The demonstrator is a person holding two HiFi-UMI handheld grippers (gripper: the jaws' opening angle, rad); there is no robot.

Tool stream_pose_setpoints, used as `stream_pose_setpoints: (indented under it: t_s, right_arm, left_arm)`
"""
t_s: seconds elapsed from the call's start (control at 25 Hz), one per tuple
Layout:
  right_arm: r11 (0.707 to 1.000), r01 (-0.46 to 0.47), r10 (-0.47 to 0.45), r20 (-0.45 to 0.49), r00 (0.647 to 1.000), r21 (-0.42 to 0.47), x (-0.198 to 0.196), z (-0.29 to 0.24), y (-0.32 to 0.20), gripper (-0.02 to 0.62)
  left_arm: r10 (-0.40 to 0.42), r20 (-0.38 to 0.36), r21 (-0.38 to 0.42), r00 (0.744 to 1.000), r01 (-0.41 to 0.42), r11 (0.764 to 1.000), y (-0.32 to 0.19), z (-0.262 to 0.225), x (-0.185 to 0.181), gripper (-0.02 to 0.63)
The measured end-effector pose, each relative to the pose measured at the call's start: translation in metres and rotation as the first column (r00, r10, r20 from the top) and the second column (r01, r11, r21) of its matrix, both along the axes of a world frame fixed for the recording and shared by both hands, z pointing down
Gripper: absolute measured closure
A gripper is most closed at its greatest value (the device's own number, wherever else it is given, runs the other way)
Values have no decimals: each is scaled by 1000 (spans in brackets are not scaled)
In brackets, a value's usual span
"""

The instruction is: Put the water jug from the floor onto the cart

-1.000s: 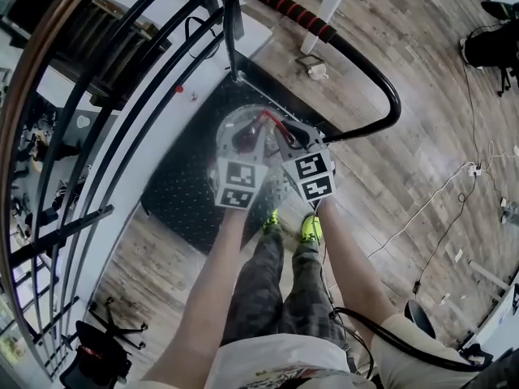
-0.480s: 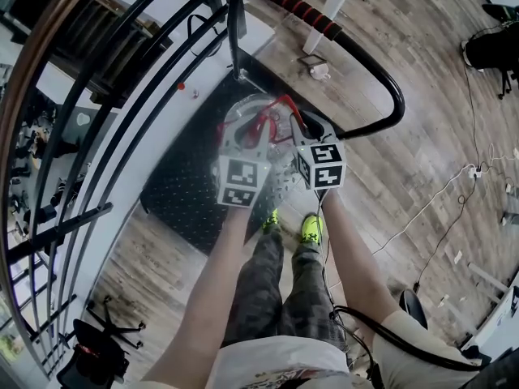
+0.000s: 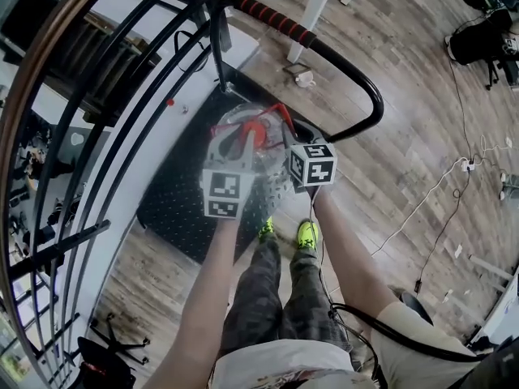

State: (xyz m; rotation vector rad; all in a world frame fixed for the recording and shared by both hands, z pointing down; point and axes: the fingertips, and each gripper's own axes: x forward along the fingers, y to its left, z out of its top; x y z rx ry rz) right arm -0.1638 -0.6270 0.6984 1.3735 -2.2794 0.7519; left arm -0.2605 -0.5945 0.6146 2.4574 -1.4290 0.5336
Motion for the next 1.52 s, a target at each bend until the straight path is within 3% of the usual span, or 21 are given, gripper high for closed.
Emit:
stream_pose_setpoints:
  t_s: [0.12,0.2,0.32,0.44,0.52,0.76,0.96,1.16,1.36,1.52]
  right_arm:
    - [1000,0,0,-33,999,10,5,-4,2,536]
    - [1000,-15,15,-28,1000,2,6,-6,6,458]
    - [1000,-12,12,-1,1000,-15,8,-11,19,442]
    - [1000,-27,28,77,997,-17,9,-20,32,426]
    - [999,-35,40,125,991,-40,12,-21,37,372]
    - [998,-66,66,120,991,-3,30,-48,42,370]
    - [999,-23,20,117,993,30,37,-83,53,388]
    - [994,95,-102,212,972,44,15,-135,78,506]
    - [960,232,-263,214,941,159,-14,-211,115,554]
    - [934,280,-325,201,924,222,-27,-252,128,561]
  left_arm:
    - [9,-3,8,1000,-9,1000,-1,-10,5,572]
    - [7,-9,9,1000,-7,1000,1,-18,5,572]
    - [5,-16,16,1000,-5,1000,5,-32,7,572]
    - [11,-15,14,1000,-11,1000,13,-44,7,572]
    - [7,-9,18,1000,-7,1000,15,-51,6,572]
    - [-17,7,9,1000,17,1000,23,-63,-2,572]
    - [-16,-20,21,1000,17,1000,39,-86,11,572]
    - [-15,-71,18,997,16,1000,56,-123,19,574]
    - [7,-84,36,996,-4,999,82,-167,25,574]
    - [17,-99,40,995,-13,999,90,-185,31,574]
